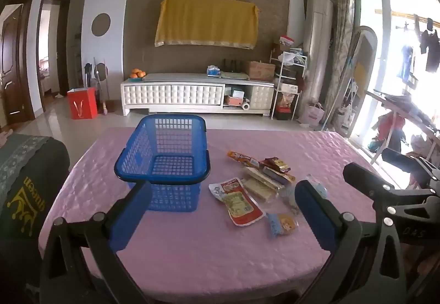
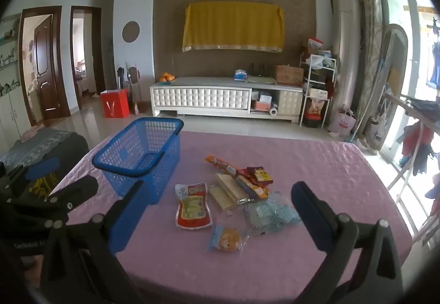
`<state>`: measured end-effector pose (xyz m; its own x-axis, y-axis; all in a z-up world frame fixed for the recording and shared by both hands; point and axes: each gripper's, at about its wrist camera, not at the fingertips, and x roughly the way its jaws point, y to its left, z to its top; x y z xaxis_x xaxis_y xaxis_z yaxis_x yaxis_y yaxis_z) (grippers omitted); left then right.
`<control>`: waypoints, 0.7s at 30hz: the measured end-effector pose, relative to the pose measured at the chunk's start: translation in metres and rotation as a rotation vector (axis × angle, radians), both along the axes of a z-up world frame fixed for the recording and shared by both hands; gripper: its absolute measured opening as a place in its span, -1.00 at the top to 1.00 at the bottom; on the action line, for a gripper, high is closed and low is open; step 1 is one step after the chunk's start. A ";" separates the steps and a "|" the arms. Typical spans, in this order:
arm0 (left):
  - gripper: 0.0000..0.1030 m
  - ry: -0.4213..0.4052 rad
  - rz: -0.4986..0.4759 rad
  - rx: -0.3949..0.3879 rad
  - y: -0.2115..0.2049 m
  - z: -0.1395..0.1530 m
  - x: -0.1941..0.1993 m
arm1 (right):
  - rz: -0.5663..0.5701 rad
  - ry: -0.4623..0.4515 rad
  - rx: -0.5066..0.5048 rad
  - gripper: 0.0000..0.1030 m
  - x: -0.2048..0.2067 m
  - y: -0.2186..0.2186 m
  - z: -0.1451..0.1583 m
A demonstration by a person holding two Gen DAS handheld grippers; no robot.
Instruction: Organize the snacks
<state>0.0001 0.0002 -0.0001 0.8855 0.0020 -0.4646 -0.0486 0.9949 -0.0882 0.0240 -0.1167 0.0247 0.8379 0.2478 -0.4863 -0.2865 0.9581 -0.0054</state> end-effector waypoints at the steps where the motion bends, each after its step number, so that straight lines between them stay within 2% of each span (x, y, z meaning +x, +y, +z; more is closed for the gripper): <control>1: -0.99 0.003 0.003 -0.005 0.000 0.000 0.000 | 0.000 0.003 0.004 -1.00 -0.001 0.000 -0.001; 3: -0.99 0.005 0.012 -0.011 0.000 0.000 -0.001 | -0.002 0.001 0.007 -1.00 -0.006 0.000 -0.002; 4: -0.99 -0.005 -0.001 0.025 -0.008 0.002 -0.006 | 0.000 0.027 0.009 -1.00 -0.003 0.000 -0.003; 6: -0.99 0.007 -0.010 0.030 -0.011 0.002 -0.006 | 0.002 0.042 0.006 -1.00 -0.001 -0.002 0.001; 11: -0.99 0.016 -0.009 0.002 -0.008 0.001 -0.004 | 0.005 0.040 0.014 -1.00 0.001 -0.008 0.011; 21: -0.99 0.029 -0.012 -0.013 -0.003 -0.003 -0.004 | 0.003 0.016 0.008 -1.00 -0.007 -0.002 -0.001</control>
<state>-0.0043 -0.0027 -0.0029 0.8717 -0.0141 -0.4899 -0.0398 0.9943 -0.0994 0.0174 -0.1186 0.0240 0.8293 0.2544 -0.4975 -0.2894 0.9572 0.0071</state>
